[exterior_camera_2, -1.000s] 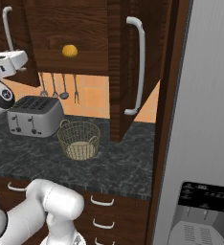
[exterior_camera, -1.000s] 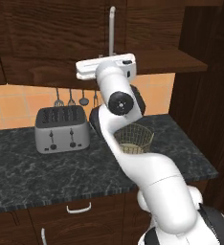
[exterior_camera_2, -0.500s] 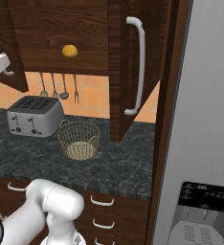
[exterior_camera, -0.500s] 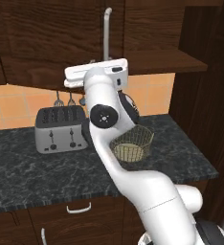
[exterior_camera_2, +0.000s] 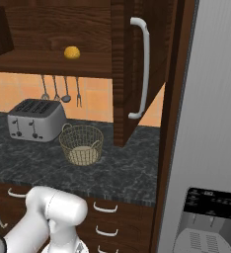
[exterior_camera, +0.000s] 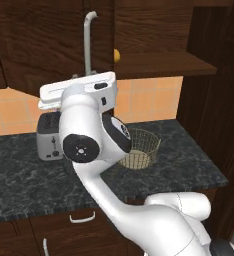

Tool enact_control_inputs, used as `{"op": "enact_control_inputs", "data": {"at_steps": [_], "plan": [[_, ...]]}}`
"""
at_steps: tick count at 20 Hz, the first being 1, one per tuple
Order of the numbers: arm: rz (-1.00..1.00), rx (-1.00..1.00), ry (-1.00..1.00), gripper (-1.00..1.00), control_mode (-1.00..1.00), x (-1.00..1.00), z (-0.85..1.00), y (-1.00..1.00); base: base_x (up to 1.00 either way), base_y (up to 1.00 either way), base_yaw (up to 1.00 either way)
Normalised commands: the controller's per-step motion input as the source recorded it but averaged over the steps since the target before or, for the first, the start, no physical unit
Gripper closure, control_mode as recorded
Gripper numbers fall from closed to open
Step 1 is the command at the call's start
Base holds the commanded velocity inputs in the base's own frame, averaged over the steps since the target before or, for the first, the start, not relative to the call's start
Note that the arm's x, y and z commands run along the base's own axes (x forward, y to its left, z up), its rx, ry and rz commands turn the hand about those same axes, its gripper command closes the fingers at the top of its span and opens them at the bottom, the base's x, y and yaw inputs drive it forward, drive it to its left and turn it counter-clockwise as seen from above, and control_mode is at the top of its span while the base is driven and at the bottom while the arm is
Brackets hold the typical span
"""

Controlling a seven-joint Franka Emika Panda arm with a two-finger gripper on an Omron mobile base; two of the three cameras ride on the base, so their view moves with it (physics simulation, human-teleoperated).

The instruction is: Open the cabinet, pick up the bread from the cabinet and place it in the basket. Then move the basket to the dining counter.

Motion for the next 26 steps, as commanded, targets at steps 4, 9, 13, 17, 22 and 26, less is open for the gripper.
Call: {"op": "enact_control_inputs", "data": {"at_steps": [4, 9, 13, 17, 22, 26], "plan": [[-0.01, 0.00, 0.07, 1.00, -1.00, -0.53, 0.00, 0.57, 0.00, 0.00, 0.00], [0.00, 0.00, 0.01, -1.00, -1.00, -0.01, 0.00, 0.04, 0.00, 0.00, 0.00], [0.00, 0.00, 0.00, -1.00, -1.00, -0.17, 0.00, 0.00, 0.00, 0.00, 0.00], [0.00, 0.00, 0.00, -1.00, -1.00, -0.99, -0.01, -0.14, 0.00, 0.00, 0.00], [0.00, 0.05, 0.00, -1.00, -1.00, -0.82, 0.00, -0.86, 0.00, 0.00, 0.00], [0.05, 0.14, 0.00, -1.00, -1.00, -0.16, 0.00, -1.00, 0.00, 0.00, 0.00]]}}
